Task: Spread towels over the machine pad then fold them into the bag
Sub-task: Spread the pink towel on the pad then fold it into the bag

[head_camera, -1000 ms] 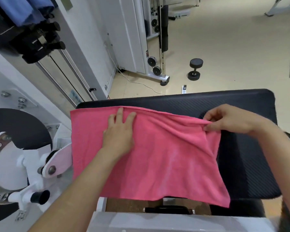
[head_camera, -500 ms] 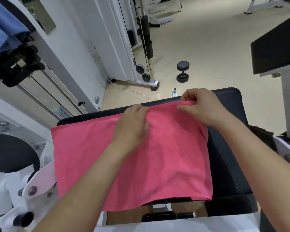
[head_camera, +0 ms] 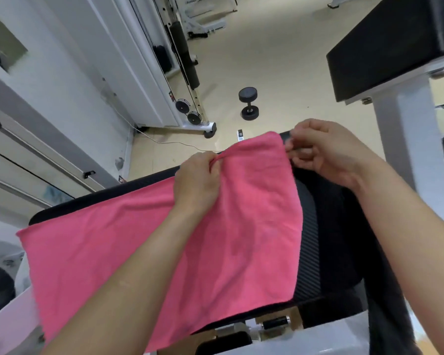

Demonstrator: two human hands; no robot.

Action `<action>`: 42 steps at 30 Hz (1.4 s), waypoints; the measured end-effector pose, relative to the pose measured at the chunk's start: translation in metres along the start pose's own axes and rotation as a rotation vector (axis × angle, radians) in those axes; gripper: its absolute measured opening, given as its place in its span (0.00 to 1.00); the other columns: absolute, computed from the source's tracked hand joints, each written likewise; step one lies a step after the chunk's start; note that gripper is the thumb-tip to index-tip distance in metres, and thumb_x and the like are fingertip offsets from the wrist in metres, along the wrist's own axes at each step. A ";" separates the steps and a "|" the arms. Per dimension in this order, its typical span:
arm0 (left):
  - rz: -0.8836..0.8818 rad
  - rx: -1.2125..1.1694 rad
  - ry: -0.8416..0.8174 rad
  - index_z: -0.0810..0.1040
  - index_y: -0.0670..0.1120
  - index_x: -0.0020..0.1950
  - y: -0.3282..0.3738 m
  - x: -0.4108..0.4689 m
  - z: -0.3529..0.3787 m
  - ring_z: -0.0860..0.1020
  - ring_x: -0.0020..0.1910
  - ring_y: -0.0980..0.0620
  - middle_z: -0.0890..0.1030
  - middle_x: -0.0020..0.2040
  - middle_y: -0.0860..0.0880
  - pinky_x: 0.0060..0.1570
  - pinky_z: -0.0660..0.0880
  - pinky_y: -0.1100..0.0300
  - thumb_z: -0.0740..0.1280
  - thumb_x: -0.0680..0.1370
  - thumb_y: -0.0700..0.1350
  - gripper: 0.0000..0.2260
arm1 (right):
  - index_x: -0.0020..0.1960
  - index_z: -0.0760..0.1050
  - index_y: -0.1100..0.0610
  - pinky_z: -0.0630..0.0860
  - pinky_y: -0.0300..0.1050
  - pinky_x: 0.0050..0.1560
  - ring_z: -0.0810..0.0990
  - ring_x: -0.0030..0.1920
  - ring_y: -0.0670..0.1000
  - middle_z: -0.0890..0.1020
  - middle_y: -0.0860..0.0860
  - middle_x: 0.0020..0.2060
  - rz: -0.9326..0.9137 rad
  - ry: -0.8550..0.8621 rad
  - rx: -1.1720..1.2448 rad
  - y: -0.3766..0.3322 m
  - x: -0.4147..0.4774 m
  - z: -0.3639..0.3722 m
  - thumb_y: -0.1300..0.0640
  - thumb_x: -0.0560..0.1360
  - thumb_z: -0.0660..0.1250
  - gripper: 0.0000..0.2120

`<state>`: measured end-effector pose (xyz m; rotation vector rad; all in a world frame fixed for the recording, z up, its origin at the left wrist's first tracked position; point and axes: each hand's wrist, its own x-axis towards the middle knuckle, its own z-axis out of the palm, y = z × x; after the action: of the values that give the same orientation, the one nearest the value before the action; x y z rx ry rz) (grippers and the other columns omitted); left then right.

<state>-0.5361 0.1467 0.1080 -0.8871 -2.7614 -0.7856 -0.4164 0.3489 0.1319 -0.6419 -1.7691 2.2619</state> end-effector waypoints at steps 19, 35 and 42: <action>0.203 -0.015 0.008 0.76 0.45 0.53 0.054 0.019 0.050 0.76 0.49 0.43 0.79 0.49 0.45 0.45 0.68 0.51 0.61 0.80 0.46 0.07 | 0.45 0.73 0.58 0.71 0.46 0.43 0.75 0.38 0.52 0.78 0.55 0.35 0.007 -0.099 -0.025 0.080 -0.065 0.000 0.53 0.73 0.71 0.10; 0.254 0.042 -0.080 0.76 0.47 0.65 0.063 0.018 0.055 0.77 0.52 0.44 0.75 0.57 0.45 0.49 0.73 0.52 0.64 0.78 0.45 0.15 | 0.32 0.72 0.57 0.68 0.45 0.33 0.78 0.36 0.56 0.76 0.51 0.30 0.164 0.129 -1.211 0.101 -0.088 -0.022 0.44 0.74 0.67 0.19; 0.264 -0.095 -0.017 0.81 0.44 0.53 0.080 0.018 0.063 0.77 0.45 0.47 0.75 0.50 0.46 0.46 0.73 0.53 0.65 0.78 0.43 0.07 | 0.32 0.67 0.55 0.65 0.45 0.32 0.73 0.33 0.56 0.71 0.49 0.29 0.218 0.225 -1.271 0.101 -0.100 -0.025 0.45 0.73 0.67 0.18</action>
<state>-0.5031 0.2440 0.0948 -1.2483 -2.5638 -0.8674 -0.3056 0.3028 0.0512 -1.2179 -2.9313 0.7878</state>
